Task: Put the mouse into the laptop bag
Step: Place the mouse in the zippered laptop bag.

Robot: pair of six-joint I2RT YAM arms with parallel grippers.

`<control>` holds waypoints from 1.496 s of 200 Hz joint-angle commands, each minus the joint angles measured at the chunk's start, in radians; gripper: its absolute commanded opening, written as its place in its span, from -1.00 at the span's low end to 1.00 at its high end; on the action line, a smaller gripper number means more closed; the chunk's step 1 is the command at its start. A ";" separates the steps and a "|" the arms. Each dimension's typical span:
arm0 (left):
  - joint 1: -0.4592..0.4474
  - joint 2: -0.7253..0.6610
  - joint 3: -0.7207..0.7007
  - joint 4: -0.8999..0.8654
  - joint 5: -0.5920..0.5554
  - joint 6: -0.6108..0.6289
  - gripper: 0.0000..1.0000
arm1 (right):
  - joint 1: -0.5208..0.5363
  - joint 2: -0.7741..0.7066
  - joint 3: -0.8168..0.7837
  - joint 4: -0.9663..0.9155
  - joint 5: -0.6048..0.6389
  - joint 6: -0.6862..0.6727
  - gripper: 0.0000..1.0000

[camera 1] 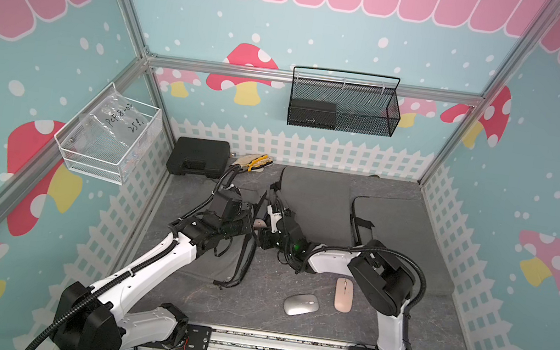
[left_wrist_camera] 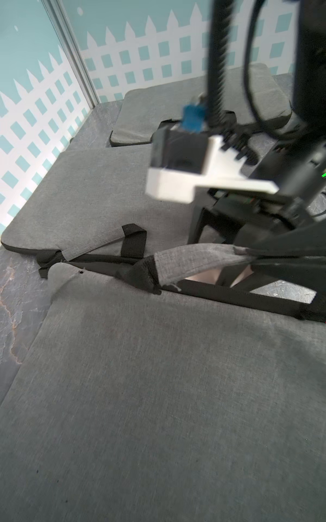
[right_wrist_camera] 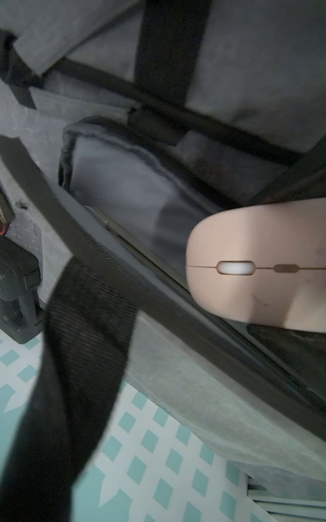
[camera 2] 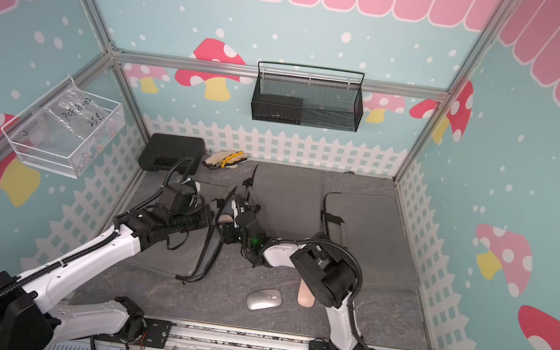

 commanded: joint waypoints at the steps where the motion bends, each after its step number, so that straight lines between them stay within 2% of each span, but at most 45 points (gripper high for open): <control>1: 0.011 -0.030 -0.011 0.024 0.025 -0.014 -1.00 | -0.019 0.090 0.116 -0.046 -0.012 0.049 -0.36; 30: 0.015 -0.036 -0.017 0.037 0.046 -0.022 -1.00 | -0.024 0.184 0.256 -0.102 0.039 0.075 -0.34; 70: 0.017 -0.048 -0.036 0.067 0.090 -0.035 -1.00 | -0.032 0.221 0.312 -0.121 0.198 0.171 -0.29; 153: 0.017 -0.078 -0.074 0.080 0.099 -0.045 -1.00 | -0.034 0.354 0.566 -0.244 0.327 0.386 -0.28; 181: 0.019 -0.081 -0.086 0.083 0.100 -0.045 -1.00 | -0.033 0.364 0.577 -0.250 0.342 0.416 -0.02; 192: 0.020 -0.081 -0.090 0.085 0.099 -0.047 -1.00 | -0.032 0.358 0.574 -0.249 0.334 0.414 0.16; 206: 0.023 -0.080 -0.097 0.089 0.103 -0.048 -1.00 | -0.028 0.340 0.563 -0.243 0.325 0.396 0.48; 220: 0.030 -0.081 -0.107 0.094 0.108 -0.051 -1.00 | -0.021 0.306 0.521 -0.188 0.305 0.357 0.60; 246: 0.034 -0.088 -0.136 0.108 0.114 -0.059 -1.00 | -0.014 0.208 0.348 0.018 0.241 0.288 0.69; 254: 0.065 -0.090 -0.147 0.110 0.116 -0.060 -1.00 | -0.012 0.169 0.293 0.060 0.233 0.279 0.71; 299: 0.112 -0.086 -0.223 0.150 0.131 -0.071 -1.00 | -0.009 -0.101 -0.048 0.236 0.245 0.223 0.67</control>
